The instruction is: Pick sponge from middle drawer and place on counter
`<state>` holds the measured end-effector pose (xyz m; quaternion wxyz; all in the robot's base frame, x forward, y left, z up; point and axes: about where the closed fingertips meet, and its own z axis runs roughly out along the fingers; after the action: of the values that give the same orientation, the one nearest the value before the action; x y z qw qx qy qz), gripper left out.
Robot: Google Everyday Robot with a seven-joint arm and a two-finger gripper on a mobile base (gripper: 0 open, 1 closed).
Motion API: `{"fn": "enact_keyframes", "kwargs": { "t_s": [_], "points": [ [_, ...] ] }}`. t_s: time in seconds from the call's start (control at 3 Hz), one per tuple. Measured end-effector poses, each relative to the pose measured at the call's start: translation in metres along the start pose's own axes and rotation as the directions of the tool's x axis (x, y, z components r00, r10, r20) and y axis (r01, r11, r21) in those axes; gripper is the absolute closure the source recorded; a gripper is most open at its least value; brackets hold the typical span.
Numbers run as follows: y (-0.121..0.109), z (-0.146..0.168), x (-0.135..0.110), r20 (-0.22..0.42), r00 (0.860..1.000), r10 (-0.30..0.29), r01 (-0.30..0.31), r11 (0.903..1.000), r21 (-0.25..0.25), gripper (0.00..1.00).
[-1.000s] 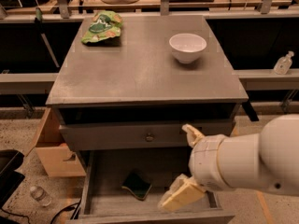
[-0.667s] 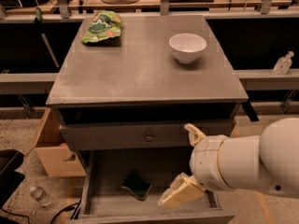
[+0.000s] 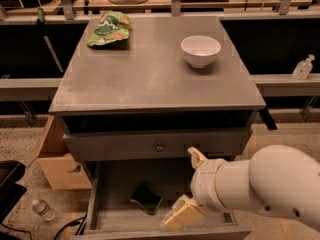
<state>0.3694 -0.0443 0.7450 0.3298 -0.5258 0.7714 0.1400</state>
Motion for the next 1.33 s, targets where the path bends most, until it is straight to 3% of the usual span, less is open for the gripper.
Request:
{"fn": "enact_keyframes", "kwargs": {
  "t_s": [0.67, 1.33],
  "points": [
    [-0.031, 0.098, 0.076, 0.058, 0.998, 0.038, -0.037, 0.9991, -0.019, 0.0],
    [-0.029, 0.167, 0.137, 0.111, 0.99, 0.089, -0.08, 0.9934, -0.082, 0.0]
  ]
}}
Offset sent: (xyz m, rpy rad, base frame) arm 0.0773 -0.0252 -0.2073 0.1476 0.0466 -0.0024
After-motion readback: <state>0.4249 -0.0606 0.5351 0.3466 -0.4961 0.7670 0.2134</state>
